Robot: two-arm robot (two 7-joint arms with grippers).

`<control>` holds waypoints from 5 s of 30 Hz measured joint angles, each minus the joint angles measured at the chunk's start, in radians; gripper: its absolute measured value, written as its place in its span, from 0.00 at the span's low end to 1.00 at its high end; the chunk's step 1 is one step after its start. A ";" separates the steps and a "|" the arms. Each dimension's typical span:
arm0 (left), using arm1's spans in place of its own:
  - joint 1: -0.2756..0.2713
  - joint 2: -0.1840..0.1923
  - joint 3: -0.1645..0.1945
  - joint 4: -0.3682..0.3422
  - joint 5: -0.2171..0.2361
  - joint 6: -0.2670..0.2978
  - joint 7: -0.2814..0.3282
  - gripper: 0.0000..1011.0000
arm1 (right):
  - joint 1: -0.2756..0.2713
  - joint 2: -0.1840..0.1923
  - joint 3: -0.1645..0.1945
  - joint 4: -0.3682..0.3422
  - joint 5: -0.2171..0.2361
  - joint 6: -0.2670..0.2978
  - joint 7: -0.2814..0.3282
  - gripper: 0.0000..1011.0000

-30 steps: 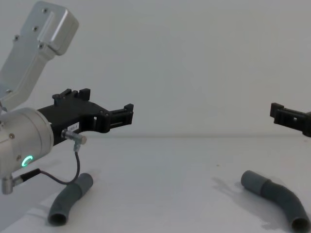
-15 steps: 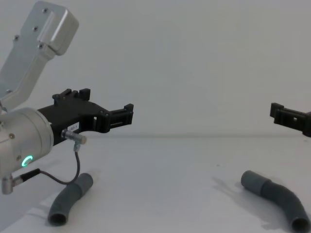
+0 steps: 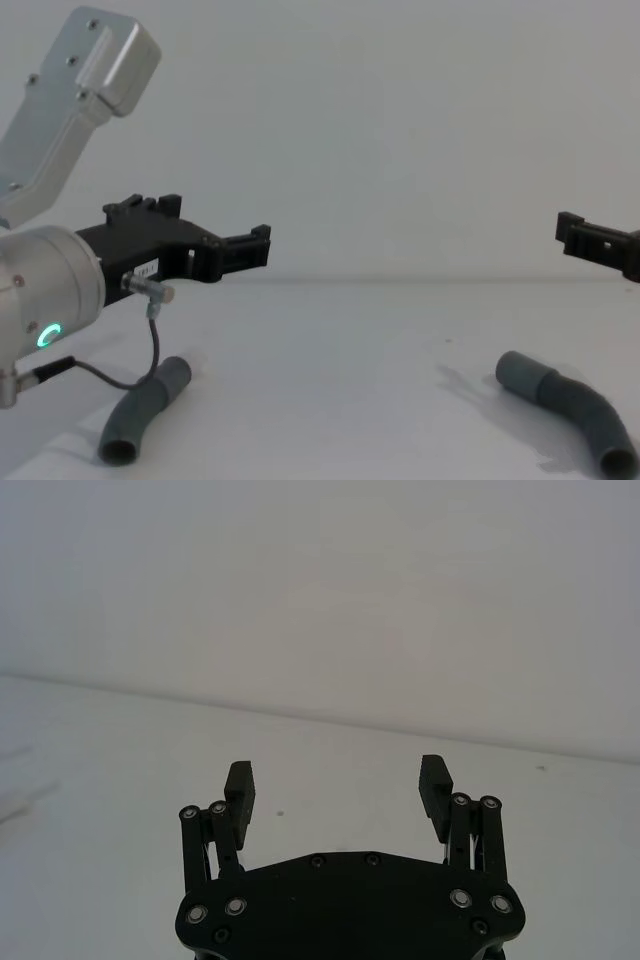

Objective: Use both hands to pick up one end of the pipe from the table, align the ends, and insert them.

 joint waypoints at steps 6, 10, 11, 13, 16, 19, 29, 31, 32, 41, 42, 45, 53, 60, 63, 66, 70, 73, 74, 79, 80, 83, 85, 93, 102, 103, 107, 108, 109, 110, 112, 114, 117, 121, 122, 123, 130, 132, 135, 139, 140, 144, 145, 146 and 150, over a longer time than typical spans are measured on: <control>0.031 0.011 -0.018 -0.056 -0.021 0.101 0.010 0.99 | 0.000 0.000 0.000 0.000 0.000 0.000 0.000 0.99; 0.053 0.019 -0.030 -0.090 -0.030 0.150 0.019 0.99 | 0.000 0.000 0.000 0.000 0.000 0.000 0.000 0.99; 0.065 0.024 -0.037 -0.107 -0.035 0.176 0.025 0.99 | 0.000 0.000 0.000 0.000 0.000 0.000 0.000 0.99; 0.085 0.031 -0.048 -0.133 -0.041 0.208 0.032 0.99 | 0.000 0.000 0.000 0.000 0.000 0.000 0.000 0.99; 0.104 0.037 -0.058 -0.154 -0.046 0.237 0.039 0.99 | 0.000 0.000 0.000 0.000 0.000 0.000 0.000 0.99; 0.129 0.042 -0.075 -0.185 -0.057 0.274 0.049 0.99 | 0.000 0.000 0.000 0.000 0.000 0.000 0.000 0.99; 0.186 0.033 -0.117 -0.242 -0.094 0.344 0.066 0.99 | 0.000 0.000 0.000 0.000 0.000 0.000 0.000 0.99; 0.197 0.027 -0.127 -0.254 -0.106 0.360 0.071 0.99 | 0.000 0.000 0.000 0.000 0.000 0.000 0.000 0.99; 0.202 0.025 -0.131 -0.259 -0.110 0.365 0.072 0.99 | 0.000 0.000 0.000 0.000 0.000 0.000 0.000 0.99; 0.239 -0.018 -0.171 -0.299 -0.159 0.447 0.104 0.99 | 0.000 0.000 0.000 0.000 0.000 0.000 0.000 0.99; 0.243 -0.025 -0.176 -0.305 -0.164 0.459 0.110 0.99 | 0.000 0.000 0.000 0.000 0.000 0.000 0.000 0.99; 0.248 -0.035 -0.182 -0.313 -0.173 0.486 0.119 0.99 | 0.000 0.000 0.000 0.000 0.000 0.000 0.000 0.99; 0.246 -0.056 -0.190 -0.327 -0.186 0.557 0.139 0.99 | 0.000 0.000 0.000 0.000 0.000 0.000 0.000 0.99; 0.235 -0.076 -0.190 -0.321 -0.192 0.592 0.146 0.99 | 0.000 0.000 0.000 0.000 0.000 0.000 0.000 0.99; 0.231 -0.086 -0.189 -0.314 -0.194 0.599 0.148 0.99 | 0.000 0.000 0.000 0.000 0.000 0.000 0.000 0.99; 0.227 -0.098 -0.189 -0.306 -0.196 0.602 0.149 0.99 | 0.000 0.000 0.000 0.000 0.000 0.000 0.000 0.99; 0.224 -0.114 -0.190 -0.294 -0.200 0.604 0.153 0.99 | 0.000 0.000 0.000 0.000 0.000 0.000 0.000 0.99; 0.224 -0.128 -0.191 -0.286 -0.202 0.605 0.158 0.99 | 0.000 0.000 0.000 0.000 0.000 0.000 0.000 0.99; 0.223 -0.133 -0.192 -0.281 -0.202 0.606 0.160 0.99 | 0.000 0.000 0.000 0.000 0.000 0.000 0.000 0.99; 0.221 -0.146 -0.193 -0.271 -0.202 0.607 0.166 0.99 | 0.000 0.000 0.000 0.000 0.000 0.000 0.000 0.99; 0.221 -0.148 -0.194 -0.269 -0.201 0.607 0.167 0.99 | 0.000 0.000 0.000 0.000 0.000 0.000 0.000 0.99; 0.219 -0.155 -0.194 -0.264 -0.197 0.608 0.172 0.99 | 0.000 0.000 0.000 0.000 0.000 0.000 0.000 0.99; 0.218 -0.159 -0.195 -0.259 -0.193 0.608 0.175 0.99 | 0.000 0.000 0.000 0.000 0.000 0.000 0.000 0.99; 0.210 -0.173 -0.195 -0.244 -0.180 0.603 0.182 0.99 | 0.000 0.000 0.000 0.000 0.000 0.000 0.000 0.99; 0.201 -0.187 -0.192 -0.225 -0.169 0.596 0.184 0.99 | 0.000 0.000 0.000 0.000 0.000 0.000 0.000 0.99; 0.200 -0.188 -0.192 -0.223 -0.168 0.596 0.184 0.99 | 0.000 0.000 0.000 0.000 0.000 0.000 0.000 0.99; 0.197 -0.193 -0.192 -0.214 -0.164 0.596 0.183 0.99 | 0.000 0.000 0.000 0.000 0.000 0.000 0.000 0.99; 0.197 -0.193 -0.191 -0.213 -0.162 0.596 0.183 0.99 | 0.000 0.000 0.000 0.000 0.000 0.000 0.000 0.99; 0.196 -0.193 -0.191 -0.212 -0.161 0.596 0.183 0.99 | 0.000 0.000 0.000 0.000 0.000 0.000 0.000 0.99; 0.195 -0.193 -0.190 -0.210 -0.159 0.596 0.182 0.99 | 0.000 0.000 0.000 0.000 0.000 0.000 0.000 0.99; 0.193 -0.192 -0.189 -0.207 -0.155 0.597 0.182 0.99 | 0.000 0.000 0.000 0.000 0.000 0.000 0.000 0.99; 0.189 -0.188 -0.186 -0.204 -0.148 0.599 0.181 0.99 | 0.000 0.000 0.000 0.000 0.000 0.000 0.000 0.99; 0.183 -0.181 -0.181 -0.198 -0.138 0.605 0.177 0.99 | 0.000 0.000 0.000 0.000 0.000 0.000 0.000 0.99; 0.172 -0.168 -0.174 -0.189 -0.125 0.610 0.169 0.99 | 0.000 0.000 0.000 0.000 0.000 0.000 0.000 0.99; 0.166 -0.164 -0.171 -0.184 -0.121 0.612 0.165 0.99 | 0.000 0.000 0.000 0.000 0.000 0.000 0.000 0.99; 0.164 -0.163 -0.170 -0.182 -0.119 0.614 0.163 0.99 | 0.000 0.000 0.000 0.000 0.000 0.000 0.000 0.99; 0.148 -0.154 -0.164 -0.163 -0.109 0.620 0.149 0.99 | 0.000 0.000 0.000 0.000 0.000 0.000 0.000 0.99; 0.145 -0.154 -0.164 -0.158 -0.108 0.621 0.145 0.99 | 0.000 0.000 0.000 0.000 0.000 0.000 0.000 0.99; 0.142 -0.155 -0.165 -0.153 -0.107 0.623 0.141 0.99 | 0.000 0.000 0.000 0.000 0.000 0.000 0.000 0.99; 0.141 -0.158 -0.168 -0.148 -0.107 0.627 0.138 0.99 | 0.000 0.000 0.000 0.000 0.000 0.000 0.000 0.99; 0.141 -0.159 -0.169 -0.147 -0.107 0.628 0.138 0.99 | 0.000 0.000 0.000 0.000 0.000 0.000 0.000 0.99; 0.140 -0.163 -0.173 -0.145 -0.107 0.631 0.136 0.99 | 0.000 0.000 0.000 0.000 0.000 0.000 0.000 0.99; 0.140 -0.164 -0.175 -0.144 -0.107 0.632 0.135 0.99 | 0.000 0.000 0.000 0.000 0.000 0.000 0.000 0.99; 0.140 -0.164 -0.175 -0.144 -0.107 0.632 0.135 0.99 | 0.000 0.000 0.000 0.000 0.000 0.000 0.000 0.99; 0.140 -0.169 -0.180 -0.142 -0.108 0.638 0.133 0.99 | 0.000 0.000 0.000 0.000 0.000 0.000 0.000 0.99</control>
